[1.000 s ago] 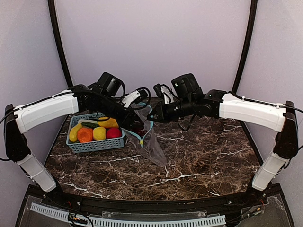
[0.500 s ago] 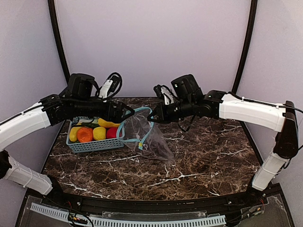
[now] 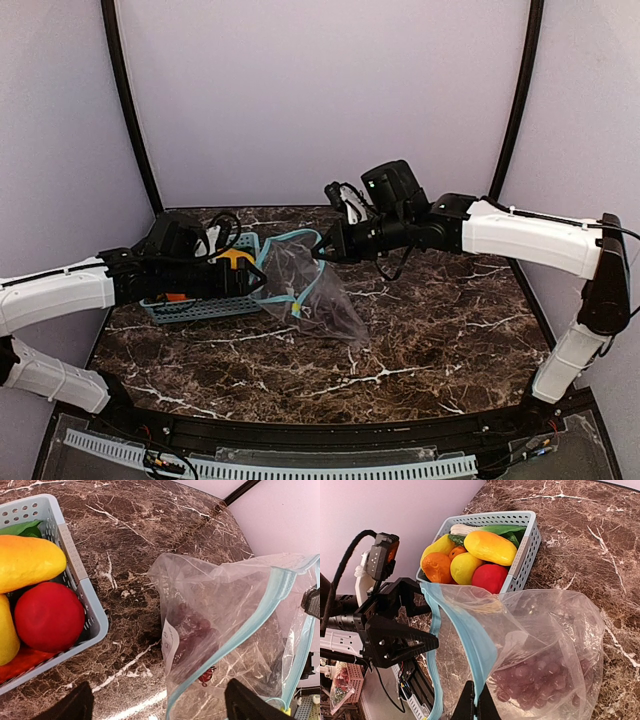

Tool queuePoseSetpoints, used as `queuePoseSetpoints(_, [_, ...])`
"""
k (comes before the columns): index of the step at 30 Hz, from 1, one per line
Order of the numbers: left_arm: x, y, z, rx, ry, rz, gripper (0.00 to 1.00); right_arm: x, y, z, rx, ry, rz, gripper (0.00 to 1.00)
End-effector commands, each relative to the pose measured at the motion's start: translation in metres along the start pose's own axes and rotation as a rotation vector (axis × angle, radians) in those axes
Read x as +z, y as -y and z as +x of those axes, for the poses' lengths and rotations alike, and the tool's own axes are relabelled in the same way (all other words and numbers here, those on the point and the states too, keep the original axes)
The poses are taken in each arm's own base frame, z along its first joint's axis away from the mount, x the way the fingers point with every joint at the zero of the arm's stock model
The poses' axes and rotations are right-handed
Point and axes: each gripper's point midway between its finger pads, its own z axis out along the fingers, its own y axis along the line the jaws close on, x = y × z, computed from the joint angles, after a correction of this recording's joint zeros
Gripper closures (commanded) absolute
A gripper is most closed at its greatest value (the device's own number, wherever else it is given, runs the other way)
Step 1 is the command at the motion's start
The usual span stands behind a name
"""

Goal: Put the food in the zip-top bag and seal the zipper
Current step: Adjust the zipper food storage bag at the center of the board.

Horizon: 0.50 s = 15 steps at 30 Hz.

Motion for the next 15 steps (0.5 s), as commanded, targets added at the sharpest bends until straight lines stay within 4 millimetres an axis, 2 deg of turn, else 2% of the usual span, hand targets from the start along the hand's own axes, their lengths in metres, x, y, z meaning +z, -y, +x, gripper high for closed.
queuePoseSetpoints(1, [0.003,0.006,-0.002,-0.087,0.032,0.063,0.18,0.002,0.000,-0.002,-0.009,0.016,-0.007,1.00])
queuePoseSetpoints(2, [0.004,0.009,-0.002,-0.103,0.036,0.089,0.27,0.002,0.000,-0.002,-0.008,0.016,-0.006,1.00])
queuePoseSetpoints(3, [0.006,0.009,0.002,-0.114,0.027,0.097,0.32,0.002,0.000,-0.002,-0.008,0.016,-0.005,1.00])
queuePoseSetpoints(5, [0.008,0.015,0.002,-0.129,0.024,0.136,0.53,0.003,0.000,-0.003,-0.009,0.016,-0.004,1.00])
queuePoseSetpoints(6, [0.009,0.018,0.003,-0.135,0.016,0.154,0.59,0.003,0.000,-0.003,-0.009,0.017,-0.004,1.00])
queuePoseSetpoints(9, [0.009,0.032,-0.005,-0.120,0.005,0.201,0.93,-0.001,-0.001,-0.007,-0.019,0.028,0.000,1.00])
queuePoseSetpoints(12, [0.001,0.060,-0.033,-0.060,0.034,0.270,0.99,-0.011,0.001,-0.016,-0.049,0.053,0.054,1.00])
queuePoseSetpoints(15, [-0.016,0.105,-0.071,0.006,0.071,0.391,0.99,-0.031,0.006,-0.031,-0.082,0.103,0.138,1.00])
